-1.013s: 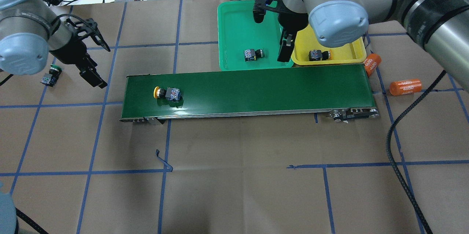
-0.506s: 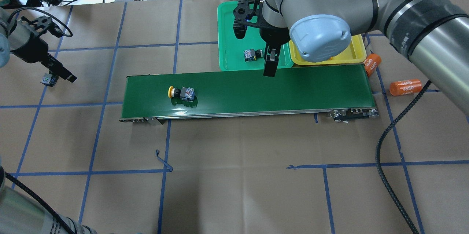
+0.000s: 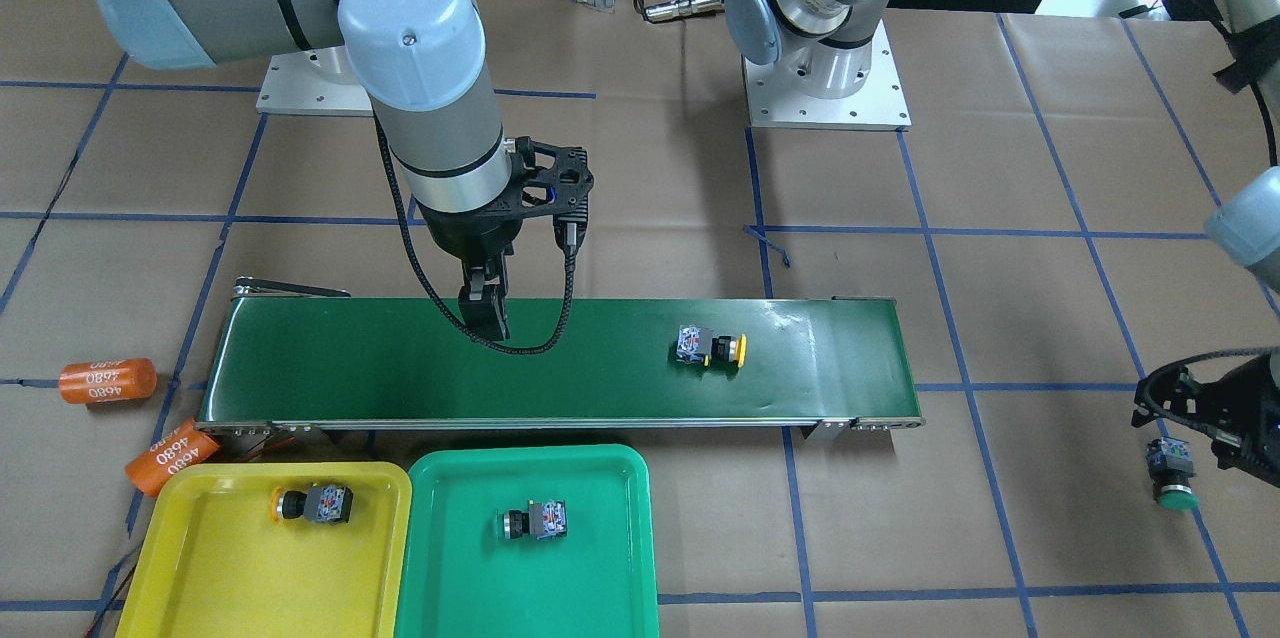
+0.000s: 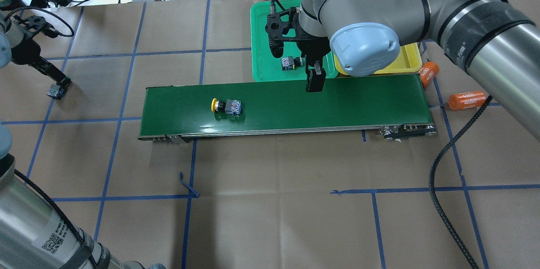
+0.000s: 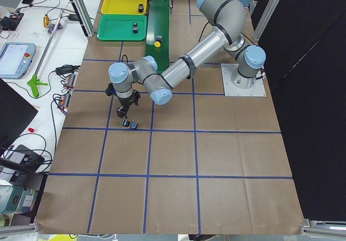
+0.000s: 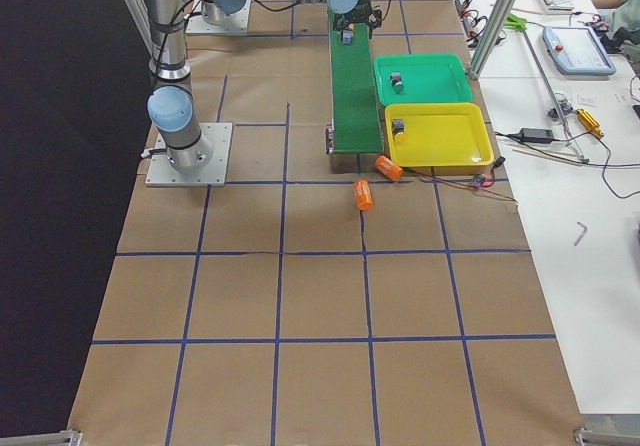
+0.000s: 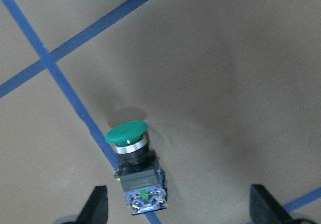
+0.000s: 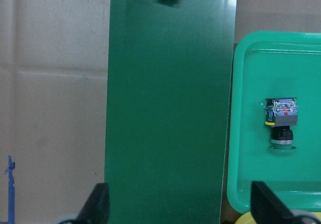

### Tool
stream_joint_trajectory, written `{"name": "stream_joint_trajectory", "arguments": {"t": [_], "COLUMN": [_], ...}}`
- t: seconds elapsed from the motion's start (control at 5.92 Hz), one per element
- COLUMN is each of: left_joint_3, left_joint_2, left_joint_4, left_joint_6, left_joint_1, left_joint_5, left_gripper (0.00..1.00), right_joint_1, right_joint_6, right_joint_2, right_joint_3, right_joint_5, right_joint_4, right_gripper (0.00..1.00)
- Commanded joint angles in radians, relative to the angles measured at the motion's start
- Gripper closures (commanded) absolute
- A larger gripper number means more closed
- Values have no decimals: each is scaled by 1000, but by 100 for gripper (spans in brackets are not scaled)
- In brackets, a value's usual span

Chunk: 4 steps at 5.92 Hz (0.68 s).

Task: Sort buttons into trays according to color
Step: 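Grasp a green-cap button with left gripper while right moves over belt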

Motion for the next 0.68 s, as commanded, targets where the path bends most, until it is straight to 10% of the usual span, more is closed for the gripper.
{"name": "stream_joint_trajectory", "arguments": {"t": [0.0,0.34,0.51], "left_joint_3": [-4,2,0], "left_joint_2": [-65,-100,-95], "left_joint_4": [54,53,53], "left_joint_6": [-29,-41,-49], "left_joint_1": [20,20,20], "left_joint_5": [12,84,86], "left_gripper": [2,26,62], "right_joint_1": [6,15,23], "right_joint_6": [-15,57,71], "right_joint_2": [7,16,46], "right_joint_3": [26,84,115], "right_joint_5": [7,77,143], "right_joint_4": [-10,-108,-185], "right_gripper": [0,0,0]}}
